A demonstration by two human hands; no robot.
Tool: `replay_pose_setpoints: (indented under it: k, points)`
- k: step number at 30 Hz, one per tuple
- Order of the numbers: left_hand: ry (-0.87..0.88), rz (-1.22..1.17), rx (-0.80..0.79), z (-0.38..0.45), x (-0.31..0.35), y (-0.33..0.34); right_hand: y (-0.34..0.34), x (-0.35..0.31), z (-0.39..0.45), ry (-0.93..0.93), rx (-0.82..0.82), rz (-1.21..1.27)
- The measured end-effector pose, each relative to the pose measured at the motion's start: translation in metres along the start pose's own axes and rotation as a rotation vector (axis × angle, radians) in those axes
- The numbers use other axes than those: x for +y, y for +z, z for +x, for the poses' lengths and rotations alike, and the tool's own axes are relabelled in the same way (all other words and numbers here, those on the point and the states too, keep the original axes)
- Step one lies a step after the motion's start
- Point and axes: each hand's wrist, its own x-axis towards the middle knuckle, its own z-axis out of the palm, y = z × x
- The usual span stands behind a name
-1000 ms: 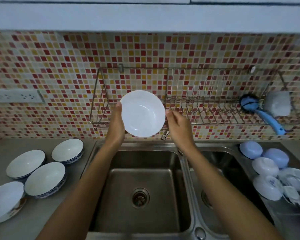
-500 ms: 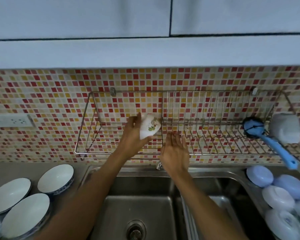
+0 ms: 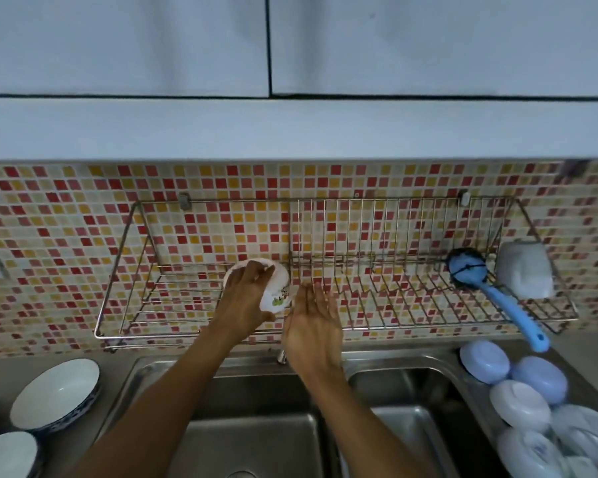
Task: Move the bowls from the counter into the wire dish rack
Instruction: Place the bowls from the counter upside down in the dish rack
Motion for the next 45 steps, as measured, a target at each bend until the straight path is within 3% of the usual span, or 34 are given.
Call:
replay_pose_setpoints:
  k: [8,12,14,21,27,31,36,41,45]
  points:
    - [0.012,-0.122,-0.017,-0.008,0.0,-0.005,-0.001,-0.002,-0.001,0.015,-0.004,-0.023]
    - [-0.057,-0.181,0.244,-0.025,-0.001,-0.001,0.0,-0.001,-0.001,-0.002,-0.025,-0.049]
    - [-0.057,-0.133,0.302,-0.037,-0.002,0.002,-0.001,-0.001,-0.002,-0.013,-0.027,-0.063]
    - [-0.006,0.107,0.133,-0.088,-0.012,0.014,0.004,-0.001,-0.013,-0.035,-0.009,-0.048]
    - [-0.05,0.011,0.074,-0.152,-0.039,0.025,0.013,-0.045,-0.067,-0.053,0.054,0.215]
    - [-0.319,-0.091,0.024,-0.22,-0.096,0.033,0.038,-0.117,-0.122,-0.224,-0.144,0.353]
    - [-0.71,-0.107,-0.023,-0.315,-0.187,0.011,0.059,-0.213,-0.168,-0.326,-0.533,0.556]
    - [-1.011,-0.058,0.17,-0.42,-0.282,-0.018,0.075,-0.333,-0.195,-0.388,-0.784,0.592]
    - [-1.222,-0.079,0.187,-0.491,-0.358,-0.039,0.085,-0.43,-0.228,-0.397,-0.973,0.673]
